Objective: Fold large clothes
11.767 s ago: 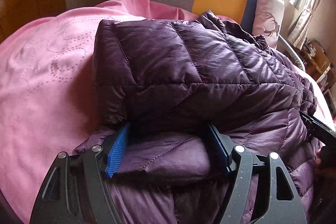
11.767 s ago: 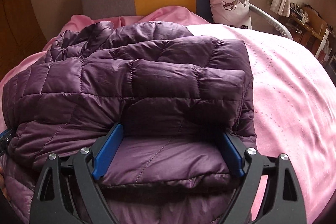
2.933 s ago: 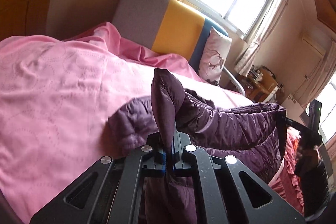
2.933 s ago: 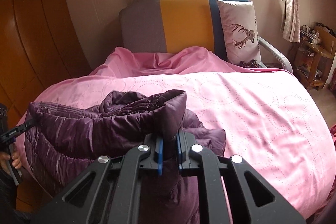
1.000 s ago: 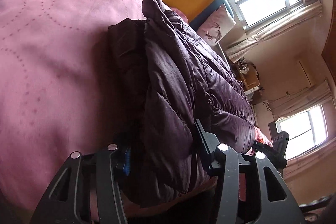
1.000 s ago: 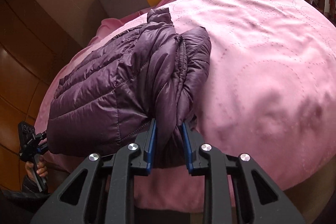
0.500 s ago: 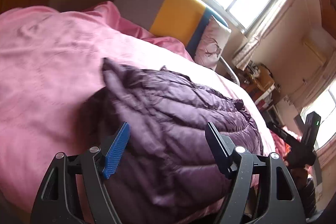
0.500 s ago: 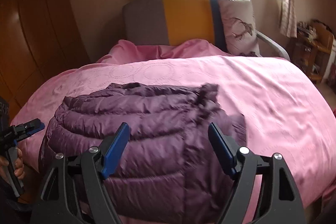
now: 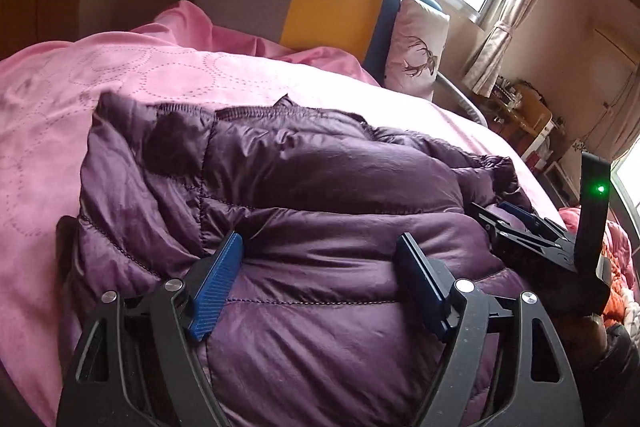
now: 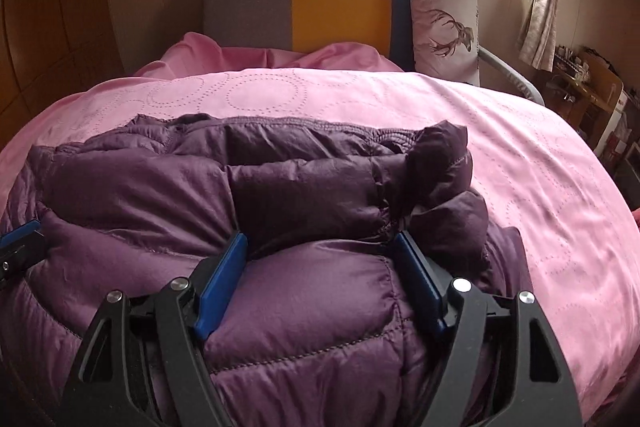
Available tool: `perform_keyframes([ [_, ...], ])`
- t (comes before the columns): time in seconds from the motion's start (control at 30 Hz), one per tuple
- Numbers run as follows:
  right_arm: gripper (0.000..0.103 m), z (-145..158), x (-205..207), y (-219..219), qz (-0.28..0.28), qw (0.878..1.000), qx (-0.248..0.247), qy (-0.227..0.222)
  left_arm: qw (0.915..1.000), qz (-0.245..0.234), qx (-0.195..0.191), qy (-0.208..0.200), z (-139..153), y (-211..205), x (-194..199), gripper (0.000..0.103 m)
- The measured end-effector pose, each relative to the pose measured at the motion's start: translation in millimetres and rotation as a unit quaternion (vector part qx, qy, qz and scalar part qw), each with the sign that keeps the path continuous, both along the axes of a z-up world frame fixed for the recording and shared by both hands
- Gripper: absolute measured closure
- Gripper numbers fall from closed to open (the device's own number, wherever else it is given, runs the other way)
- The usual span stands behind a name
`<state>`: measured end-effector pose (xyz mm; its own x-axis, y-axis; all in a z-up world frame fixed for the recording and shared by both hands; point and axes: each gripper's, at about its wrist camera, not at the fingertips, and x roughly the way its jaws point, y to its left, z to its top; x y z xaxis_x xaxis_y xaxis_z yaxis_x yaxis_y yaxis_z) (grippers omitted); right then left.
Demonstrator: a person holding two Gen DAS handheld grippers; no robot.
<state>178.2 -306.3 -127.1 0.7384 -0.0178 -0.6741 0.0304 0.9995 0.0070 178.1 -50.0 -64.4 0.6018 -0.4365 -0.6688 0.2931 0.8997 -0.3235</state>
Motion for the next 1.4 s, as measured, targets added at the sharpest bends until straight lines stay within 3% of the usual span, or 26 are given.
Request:
perform_keyframes([
  [0.3, 0.029, -18, -1, -3, -0.009, 1.000, -0.007, -0.009, 0.9990, -0.006, 0.021, -0.040, -22, -5, -3, 0.025],
  [0.43, 0.029, -18, -1, -2, -0.010, 1.000, -0.013, -0.008, 0.9987, -0.004, 0.032, -0.040, -25, -6, -1, 0.025],
  [0.57, 0.028, -17, -3, -2, -0.011, 1.000, -0.014, -0.011, 0.9977, 0.020, 0.062, -0.018, -7, -15, -3, 0.025],
  [0.63, 0.028, -16, -5, -2, -0.013, 1.000, -0.009, -0.014, 0.9980, 0.035, 0.045, -0.026, 8, -17, -14, 0.025],
  [0.73, 0.027, -12, -10, -3, -0.015, 1.000, -0.006, -0.017, 0.9967, 0.039, 0.059, -0.041, 19, -30, -27, 0.025],
  [0.93, 0.013, 4, -36, -7, -0.024, 0.998, -0.016, -0.053, 0.9920, 0.055, 0.108, -0.037, 6, -55, -31, 0.024],
  [1.23, 0.013, -8, -35, -8, -0.026, 0.999, -0.011, -0.043, 0.9871, 0.047, 0.142, -0.057, -23, -66, -27, 0.020],
  [1.4, 0.011, 6, -37, -12, -0.012, 1.000, 0.001, -0.021, 0.9865, 0.049, 0.151, -0.042, -11, -67, -27, 0.020],
])
